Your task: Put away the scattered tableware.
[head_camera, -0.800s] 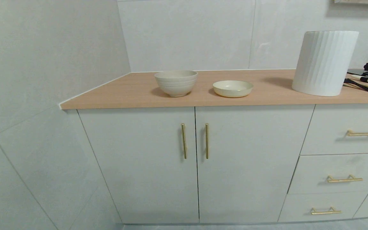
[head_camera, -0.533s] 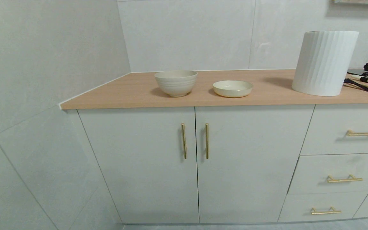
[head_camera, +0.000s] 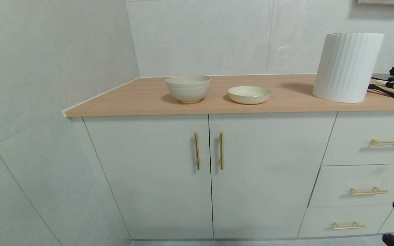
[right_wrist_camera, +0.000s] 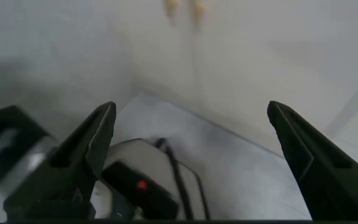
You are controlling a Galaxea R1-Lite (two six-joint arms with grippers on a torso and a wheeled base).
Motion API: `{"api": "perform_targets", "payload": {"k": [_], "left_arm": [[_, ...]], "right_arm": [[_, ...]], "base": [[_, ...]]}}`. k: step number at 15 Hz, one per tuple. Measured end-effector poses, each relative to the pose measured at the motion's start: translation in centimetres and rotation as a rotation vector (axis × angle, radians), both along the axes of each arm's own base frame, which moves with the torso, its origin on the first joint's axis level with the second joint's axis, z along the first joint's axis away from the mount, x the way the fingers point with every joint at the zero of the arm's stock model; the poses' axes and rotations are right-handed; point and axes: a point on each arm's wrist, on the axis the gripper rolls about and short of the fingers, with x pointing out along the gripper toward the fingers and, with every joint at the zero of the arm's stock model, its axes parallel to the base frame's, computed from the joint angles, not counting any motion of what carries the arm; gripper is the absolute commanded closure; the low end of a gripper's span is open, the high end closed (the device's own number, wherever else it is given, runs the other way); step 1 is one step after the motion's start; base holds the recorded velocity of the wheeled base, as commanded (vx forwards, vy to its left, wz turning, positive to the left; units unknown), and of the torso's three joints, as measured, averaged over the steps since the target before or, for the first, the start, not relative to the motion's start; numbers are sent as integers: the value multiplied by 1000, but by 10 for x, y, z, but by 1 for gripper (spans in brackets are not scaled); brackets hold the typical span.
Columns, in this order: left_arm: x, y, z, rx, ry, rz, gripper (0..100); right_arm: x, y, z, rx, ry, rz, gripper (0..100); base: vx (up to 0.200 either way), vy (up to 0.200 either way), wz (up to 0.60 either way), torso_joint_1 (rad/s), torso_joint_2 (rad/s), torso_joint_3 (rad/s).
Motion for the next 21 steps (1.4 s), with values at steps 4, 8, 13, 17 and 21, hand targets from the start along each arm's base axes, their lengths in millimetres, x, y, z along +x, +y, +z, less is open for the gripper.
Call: {"api": "perform_targets", "payload": {"k": [4, 8, 13, 17, 21], "left_arm": [[0, 0, 0, 0, 0, 0, 0], [0, 0, 0, 0, 0, 0, 0], [0, 0, 0, 0, 0, 0, 0], [0, 0, 0, 0, 0, 0, 0], [0, 0, 0, 0, 0, 0, 0]], "right_arm": [[92, 50, 27, 62, 13, 169, 0], [152, 120, 44, 209, 35, 305, 0], [203, 171, 6, 208, 111, 349, 0], [240, 197, -31, 287, 75, 309, 0], [259, 195, -52, 284, 113, 255, 0]], "base": [[0, 0, 0, 0, 0, 0], [0, 0, 0, 0, 0, 0], [0, 0, 0, 0, 0, 0], [0, 0, 0, 0, 0, 0], [0, 0, 0, 0, 0, 0]]}}
